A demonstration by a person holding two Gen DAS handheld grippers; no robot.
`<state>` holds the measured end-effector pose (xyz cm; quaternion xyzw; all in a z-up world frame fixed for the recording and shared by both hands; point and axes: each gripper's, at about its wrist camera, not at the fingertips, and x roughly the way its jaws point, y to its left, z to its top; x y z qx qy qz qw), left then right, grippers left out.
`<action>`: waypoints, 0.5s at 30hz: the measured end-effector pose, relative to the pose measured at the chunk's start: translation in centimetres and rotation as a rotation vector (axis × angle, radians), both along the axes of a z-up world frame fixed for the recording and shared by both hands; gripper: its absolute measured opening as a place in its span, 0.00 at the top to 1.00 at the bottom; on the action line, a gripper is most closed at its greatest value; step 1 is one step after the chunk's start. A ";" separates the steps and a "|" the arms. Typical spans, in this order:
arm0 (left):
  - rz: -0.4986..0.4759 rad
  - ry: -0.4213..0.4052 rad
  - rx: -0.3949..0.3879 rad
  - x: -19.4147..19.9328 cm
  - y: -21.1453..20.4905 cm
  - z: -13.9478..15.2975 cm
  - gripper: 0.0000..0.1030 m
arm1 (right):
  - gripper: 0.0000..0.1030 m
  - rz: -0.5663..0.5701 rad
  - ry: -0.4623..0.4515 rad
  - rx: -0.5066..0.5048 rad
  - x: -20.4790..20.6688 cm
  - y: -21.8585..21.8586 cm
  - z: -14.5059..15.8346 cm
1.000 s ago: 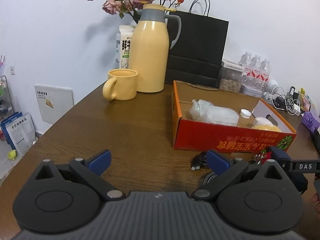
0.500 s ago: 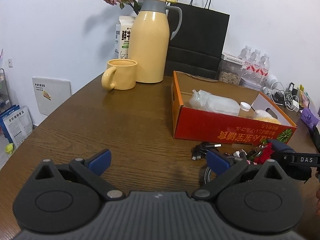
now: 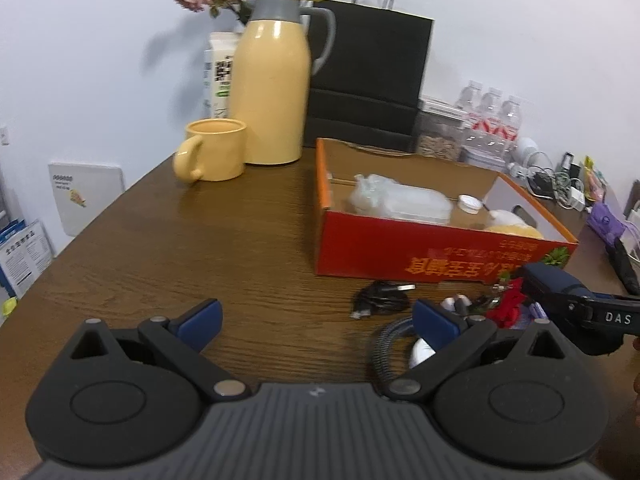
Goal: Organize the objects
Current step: 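Grasp the red artificial flower with the left tool while the right tool grasps the navy pouch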
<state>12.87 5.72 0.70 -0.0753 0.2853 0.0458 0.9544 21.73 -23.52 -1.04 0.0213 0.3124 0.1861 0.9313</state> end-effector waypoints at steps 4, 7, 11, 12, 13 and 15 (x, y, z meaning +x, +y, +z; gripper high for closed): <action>-0.051 -0.011 -0.004 0.7 -1.8 0.2 0.00 | 0.38 0.009 -0.026 0.021 -0.2 -0.8 0.4; -0.094 -0.010 0.010 1.4 -3.6 0.3 0.00 | 0.38 0.027 -0.048 0.037 -0.4 -1.3 0.7; -0.149 -0.001 0.031 2.7 -6.1 0.1 0.00 | 0.38 0.044 -0.091 0.052 -0.9 -1.9 1.4; -0.161 0.001 0.034 3.1 -6.6 0.0 0.00 | 0.38 0.047 -0.099 0.058 -1.0 -2.1 1.6; -0.172 0.002 0.037 3.3 -7.2 -0.2 0.00 | 0.38 0.050 -0.108 0.064 -1.1 -2.4 1.8; -0.194 0.005 0.042 4.0 -8.2 -0.4 0.00 | 0.38 0.052 -0.125 0.067 -1.2 -2.8 2.1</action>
